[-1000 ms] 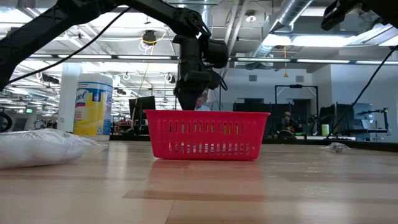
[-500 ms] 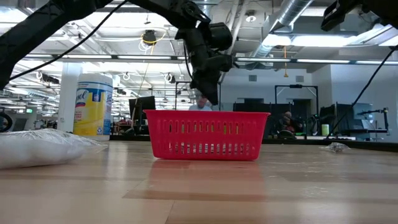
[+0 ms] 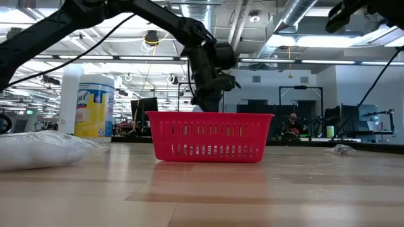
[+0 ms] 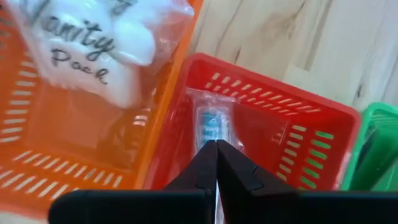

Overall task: Pick & Place Travel size toiletries
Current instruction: Put the blue toothbrush into the top red basket, then adjust the orange toothbrush

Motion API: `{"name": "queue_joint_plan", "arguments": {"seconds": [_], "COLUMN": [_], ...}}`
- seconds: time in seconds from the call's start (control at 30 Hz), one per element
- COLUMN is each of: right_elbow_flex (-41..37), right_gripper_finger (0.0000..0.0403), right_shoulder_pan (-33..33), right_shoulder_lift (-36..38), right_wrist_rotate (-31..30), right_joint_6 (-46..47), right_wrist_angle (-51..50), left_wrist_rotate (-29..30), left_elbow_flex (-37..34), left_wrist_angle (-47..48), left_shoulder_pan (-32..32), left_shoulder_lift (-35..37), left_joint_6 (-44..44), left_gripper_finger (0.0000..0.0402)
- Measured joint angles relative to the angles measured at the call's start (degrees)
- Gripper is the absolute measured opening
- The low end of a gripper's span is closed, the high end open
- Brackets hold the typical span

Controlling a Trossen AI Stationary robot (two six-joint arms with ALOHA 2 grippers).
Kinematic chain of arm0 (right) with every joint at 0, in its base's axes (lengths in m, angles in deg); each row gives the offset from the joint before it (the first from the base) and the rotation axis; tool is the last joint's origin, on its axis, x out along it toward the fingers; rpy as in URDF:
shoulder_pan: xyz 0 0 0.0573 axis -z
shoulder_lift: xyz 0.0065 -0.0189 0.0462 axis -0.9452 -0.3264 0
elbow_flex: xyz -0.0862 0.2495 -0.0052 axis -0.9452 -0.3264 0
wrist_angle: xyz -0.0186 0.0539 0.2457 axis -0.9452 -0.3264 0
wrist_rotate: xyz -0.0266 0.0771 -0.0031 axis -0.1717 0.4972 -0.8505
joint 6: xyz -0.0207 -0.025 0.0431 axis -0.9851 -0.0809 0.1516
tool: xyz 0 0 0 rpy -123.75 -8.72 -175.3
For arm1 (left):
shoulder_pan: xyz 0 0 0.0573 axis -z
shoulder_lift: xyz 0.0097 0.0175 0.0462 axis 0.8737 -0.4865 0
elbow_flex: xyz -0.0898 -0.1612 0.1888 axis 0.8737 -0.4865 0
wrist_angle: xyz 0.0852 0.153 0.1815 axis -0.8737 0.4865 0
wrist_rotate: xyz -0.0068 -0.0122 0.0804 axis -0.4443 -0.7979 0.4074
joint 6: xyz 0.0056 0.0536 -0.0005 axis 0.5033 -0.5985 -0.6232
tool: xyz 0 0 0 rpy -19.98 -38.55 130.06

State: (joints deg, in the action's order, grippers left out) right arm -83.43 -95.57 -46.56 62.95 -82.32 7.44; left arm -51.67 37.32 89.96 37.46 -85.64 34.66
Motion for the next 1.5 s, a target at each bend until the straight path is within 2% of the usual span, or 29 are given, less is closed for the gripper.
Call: {"name": "queue_joint_plan", "arguments": {"seconds": [0.27,0.67,1.2,1.5], "right_elbow_flex": [0.00,0.00,0.00,-0.02], "right_gripper_finger": [0.0092,0.0092,0.0092,0.0092], "right_shoulder_pan": [0.00,0.00,0.00,0.00], "right_shoulder_lift": [0.01,0.02,0.02,0.00], "right_wrist_rotate": [-0.02,-0.02,-0.02,-0.02], "right_joint_6": [0.02,0.18,0.61,0.61], "right_wrist_angle": [-0.40,-0.49,-0.45,-0.45], "left_wrist_rotate": [-0.98,-0.93,0.60,3.66], "left_elbow_flex": [-0.21,-0.26,-0.33,-8.64], "left_wrist_angle": [2.04,1.64,1.72,-1.58], "left_shoulder_pan": [-0.89,-0.49,3.86,10.19], "left_shoulder_lift": [-2.78,-1.83,12.98,23.97], "left_joint_6": [0.32,-0.04,2.05,5.12], "left_gripper_finger": [0.0000,0.0000,0.0000,0.0000]}}
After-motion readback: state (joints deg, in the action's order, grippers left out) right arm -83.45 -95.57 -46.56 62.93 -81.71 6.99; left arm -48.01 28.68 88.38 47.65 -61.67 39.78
